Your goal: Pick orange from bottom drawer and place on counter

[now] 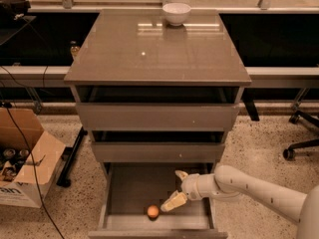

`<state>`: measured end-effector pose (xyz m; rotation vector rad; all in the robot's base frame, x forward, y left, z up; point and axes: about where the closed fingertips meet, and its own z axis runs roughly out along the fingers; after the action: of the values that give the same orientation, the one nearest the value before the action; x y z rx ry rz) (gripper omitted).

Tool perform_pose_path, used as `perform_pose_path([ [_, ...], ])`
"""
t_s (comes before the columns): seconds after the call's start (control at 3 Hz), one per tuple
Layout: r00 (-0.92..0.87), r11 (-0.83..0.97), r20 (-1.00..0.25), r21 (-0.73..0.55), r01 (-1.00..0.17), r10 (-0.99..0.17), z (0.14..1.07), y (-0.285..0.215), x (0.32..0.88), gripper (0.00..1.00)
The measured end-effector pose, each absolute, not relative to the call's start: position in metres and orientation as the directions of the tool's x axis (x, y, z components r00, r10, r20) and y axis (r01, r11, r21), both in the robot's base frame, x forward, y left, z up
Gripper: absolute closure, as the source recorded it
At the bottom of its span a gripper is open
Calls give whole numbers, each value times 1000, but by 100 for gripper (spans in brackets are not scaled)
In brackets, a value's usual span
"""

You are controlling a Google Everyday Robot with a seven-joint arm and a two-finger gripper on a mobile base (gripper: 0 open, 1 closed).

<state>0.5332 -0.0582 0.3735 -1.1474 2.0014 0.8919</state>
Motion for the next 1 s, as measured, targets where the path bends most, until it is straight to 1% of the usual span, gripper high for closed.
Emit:
perform_pose_path([
  [0.33, -406, 373, -810, 253, -893, -423, 336, -37, 547, 0],
  [0.67, -393, 330, -811, 264, -906, -433, 299, -10, 561, 0],
  [1.0, -391, 332, -812, 260, -907, -432, 293, -4, 566, 0],
])
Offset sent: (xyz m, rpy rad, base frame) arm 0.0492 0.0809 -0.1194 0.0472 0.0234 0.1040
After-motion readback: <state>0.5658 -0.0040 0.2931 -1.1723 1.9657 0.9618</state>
